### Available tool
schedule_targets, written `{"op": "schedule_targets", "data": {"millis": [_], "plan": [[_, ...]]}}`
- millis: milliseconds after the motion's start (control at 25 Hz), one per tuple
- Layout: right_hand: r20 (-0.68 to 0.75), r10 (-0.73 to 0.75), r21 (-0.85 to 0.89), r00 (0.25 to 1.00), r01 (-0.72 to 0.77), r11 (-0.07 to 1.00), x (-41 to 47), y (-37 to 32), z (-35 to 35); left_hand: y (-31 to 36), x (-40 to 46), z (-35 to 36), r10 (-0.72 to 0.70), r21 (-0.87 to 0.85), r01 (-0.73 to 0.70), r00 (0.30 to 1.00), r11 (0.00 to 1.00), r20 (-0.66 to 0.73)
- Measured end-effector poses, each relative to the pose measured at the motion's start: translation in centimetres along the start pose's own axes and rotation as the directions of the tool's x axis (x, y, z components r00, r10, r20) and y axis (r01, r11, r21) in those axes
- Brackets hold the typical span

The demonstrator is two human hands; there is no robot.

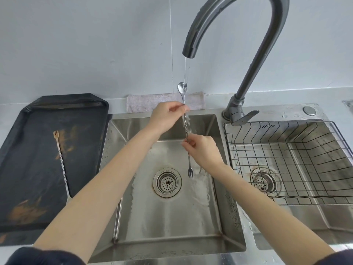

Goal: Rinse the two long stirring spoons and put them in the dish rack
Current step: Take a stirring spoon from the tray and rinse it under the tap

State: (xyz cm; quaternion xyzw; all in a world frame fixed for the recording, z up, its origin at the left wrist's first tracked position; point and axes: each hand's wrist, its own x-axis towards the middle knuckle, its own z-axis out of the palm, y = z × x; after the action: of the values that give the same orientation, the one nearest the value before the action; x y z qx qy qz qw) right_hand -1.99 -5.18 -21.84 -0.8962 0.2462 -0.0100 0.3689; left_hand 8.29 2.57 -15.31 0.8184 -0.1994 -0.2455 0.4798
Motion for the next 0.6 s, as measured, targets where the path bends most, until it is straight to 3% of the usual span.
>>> {"op": "schedule_targets", "data": {"millis": [600], "plan": [[-0.059,0.042,0.158,0.997,-0.032,0.987,0.1,0.2,-0.2,1.4,1.1,-0.1,0.039,-0.147,-0.046,0.998,0.988,-0.051]]}}
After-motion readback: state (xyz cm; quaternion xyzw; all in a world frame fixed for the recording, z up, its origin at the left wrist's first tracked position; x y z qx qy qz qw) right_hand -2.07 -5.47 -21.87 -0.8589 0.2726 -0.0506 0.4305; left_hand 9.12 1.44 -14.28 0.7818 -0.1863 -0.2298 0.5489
